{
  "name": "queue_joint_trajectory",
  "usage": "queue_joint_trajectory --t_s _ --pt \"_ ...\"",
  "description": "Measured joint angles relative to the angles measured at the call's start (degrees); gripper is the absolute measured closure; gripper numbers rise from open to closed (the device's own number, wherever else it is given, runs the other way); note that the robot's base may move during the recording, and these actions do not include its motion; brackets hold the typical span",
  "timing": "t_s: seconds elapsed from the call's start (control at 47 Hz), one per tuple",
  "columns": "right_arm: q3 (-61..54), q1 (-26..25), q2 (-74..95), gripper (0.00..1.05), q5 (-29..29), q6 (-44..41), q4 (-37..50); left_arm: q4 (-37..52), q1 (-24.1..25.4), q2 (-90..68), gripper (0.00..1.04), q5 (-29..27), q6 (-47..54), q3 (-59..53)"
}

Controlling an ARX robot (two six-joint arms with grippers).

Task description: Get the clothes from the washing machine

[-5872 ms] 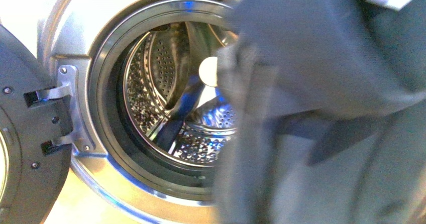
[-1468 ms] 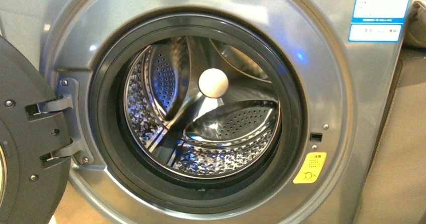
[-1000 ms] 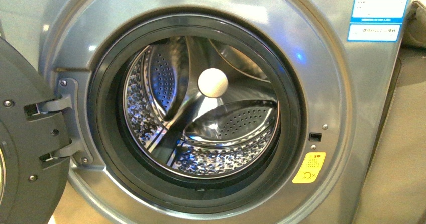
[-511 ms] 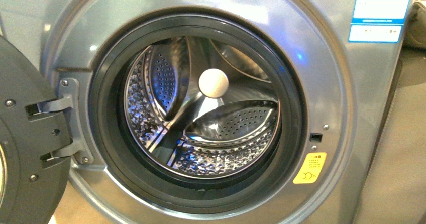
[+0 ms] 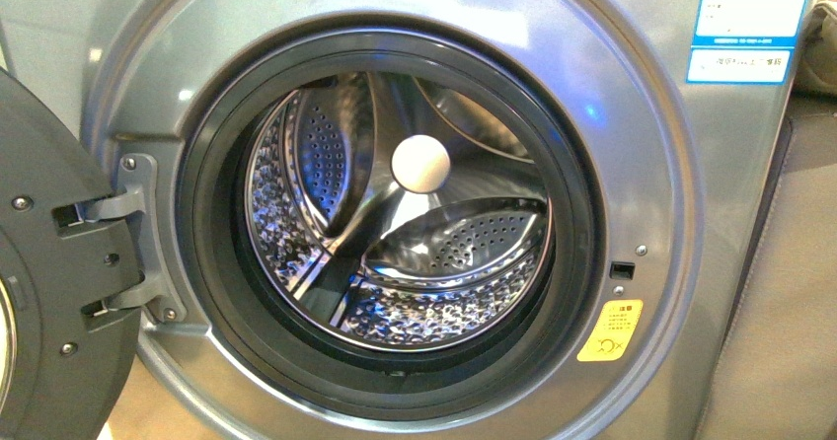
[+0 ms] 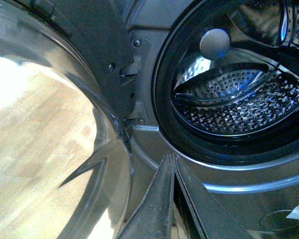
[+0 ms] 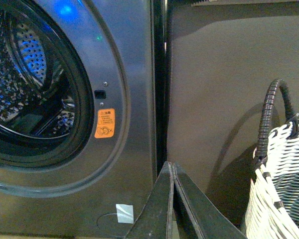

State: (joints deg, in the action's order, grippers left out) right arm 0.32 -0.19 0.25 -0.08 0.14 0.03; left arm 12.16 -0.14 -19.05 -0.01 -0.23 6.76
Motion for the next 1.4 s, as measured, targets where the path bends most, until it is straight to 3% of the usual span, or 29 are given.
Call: queue_joint_trajectory --t_s 0.447,0.532,1.277,1.319,1.404 --pt "0.0 0.02 0.0 1.02 0.0 0.0 0.0 -3.87 0.0 8.68 1.01 0.0 0.0 -4.52" --pt "0.0 0.02 0.0 1.02 0.02 0.02 0.0 -11.98 0.0 16.55 1.01 0.11 -0.04 -6.23" --pt "0.0 0.02 0.0 1.02 0.0 0.0 0.0 -12.15 0.0 18.84 1.01 0.02 0.0 -6.23" --pt "0.0 0.02 0.0 0.98 0.0 -0.04 0.0 -12.15 0.0 18.84 1.0 0.02 -0.07 -6.23" --pt "0.0 0.02 0.0 0.77 0.0 -0.07 0.0 -12.15 0.0 18.84 0.78 0.02 0.0 -6.23"
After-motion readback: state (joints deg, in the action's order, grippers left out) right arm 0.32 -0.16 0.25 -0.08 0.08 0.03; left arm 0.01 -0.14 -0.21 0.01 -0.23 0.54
